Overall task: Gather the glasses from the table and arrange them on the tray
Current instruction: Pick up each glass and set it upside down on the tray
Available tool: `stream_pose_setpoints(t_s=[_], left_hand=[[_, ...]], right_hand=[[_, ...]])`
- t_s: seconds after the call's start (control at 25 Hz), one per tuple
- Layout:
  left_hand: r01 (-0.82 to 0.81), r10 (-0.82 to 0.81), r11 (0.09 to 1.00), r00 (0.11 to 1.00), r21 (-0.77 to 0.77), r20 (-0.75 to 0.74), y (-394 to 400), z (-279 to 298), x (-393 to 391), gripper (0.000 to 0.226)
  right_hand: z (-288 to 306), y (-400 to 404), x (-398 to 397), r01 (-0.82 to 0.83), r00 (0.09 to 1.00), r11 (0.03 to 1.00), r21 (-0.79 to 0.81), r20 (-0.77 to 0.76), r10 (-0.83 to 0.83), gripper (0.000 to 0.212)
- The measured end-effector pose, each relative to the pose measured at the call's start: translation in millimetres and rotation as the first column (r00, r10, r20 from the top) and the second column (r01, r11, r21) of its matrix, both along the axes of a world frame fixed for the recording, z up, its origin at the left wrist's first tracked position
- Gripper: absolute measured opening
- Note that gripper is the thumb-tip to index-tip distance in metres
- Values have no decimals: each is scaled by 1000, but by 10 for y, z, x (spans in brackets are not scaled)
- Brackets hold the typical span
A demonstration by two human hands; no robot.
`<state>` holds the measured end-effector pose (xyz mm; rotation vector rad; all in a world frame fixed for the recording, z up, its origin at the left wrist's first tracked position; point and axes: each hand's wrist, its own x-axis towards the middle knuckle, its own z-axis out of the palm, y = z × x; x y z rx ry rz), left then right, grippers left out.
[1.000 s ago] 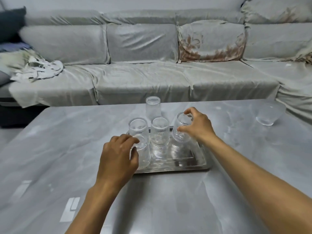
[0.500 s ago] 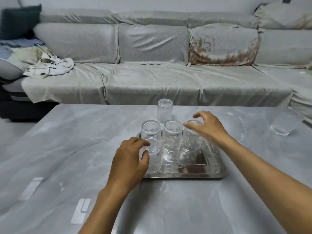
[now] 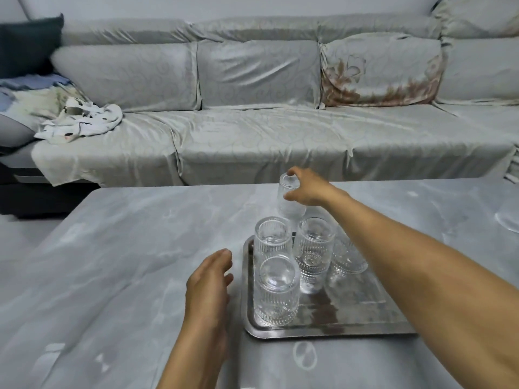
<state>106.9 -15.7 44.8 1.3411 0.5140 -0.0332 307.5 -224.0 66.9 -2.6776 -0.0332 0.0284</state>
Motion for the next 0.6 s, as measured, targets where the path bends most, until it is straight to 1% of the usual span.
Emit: stream_pose_setpoints(t_s=[0.08,0.12,0.16,0.2,0.24,0.28,0.32,0.36,0.4,0.52,0.6], left_hand=[[12,-15,998,999,69,43,-46,41,1,27],[35,-47,985,997,171,67,-88,63,-23,28],[64,-99,945,990,319,95,-119,73,-67,31],[103,-170,884,980,457,107,-147,82,-115,35],[111,-210,835,969,539,126,-149,82,-151,38],[116,-233,819,962,561,140,-136,102,-164,38],[119,-242,824,958,554,155,-118,111,-157,36],[124,-253,826,953,550,164,-108,117,-129,34],[133,-273,807,948,575,164,-122,115,-93,32],[110,-329,704,926,702,185,-214,123,-121,28],[79,-365,650,905,756,219,-281,160,-164,28]], right_hand=[[-58,30,34,30,998,999,-37,60,-28,56],[-49,29,34,50,996,998,-47,70,-47,54],[-35,19,18,74,995,997,-33,68,-71,53],[-24,6,-19,97,993,995,-3,71,-97,53],[-15,-2,-66,112,990,993,32,86,-114,53],[7,-2,-141,120,985,990,73,115,-127,53],[52,0,-237,126,976,984,127,164,-146,53],[126,-7,-345,129,959,973,191,224,-171,51],[227,-32,-474,122,938,960,251,286,-194,50],[609,-219,-1055,33,870,925,379,444,-213,46],[773,-381,-1618,-22,867,886,462,450,-213,44]])
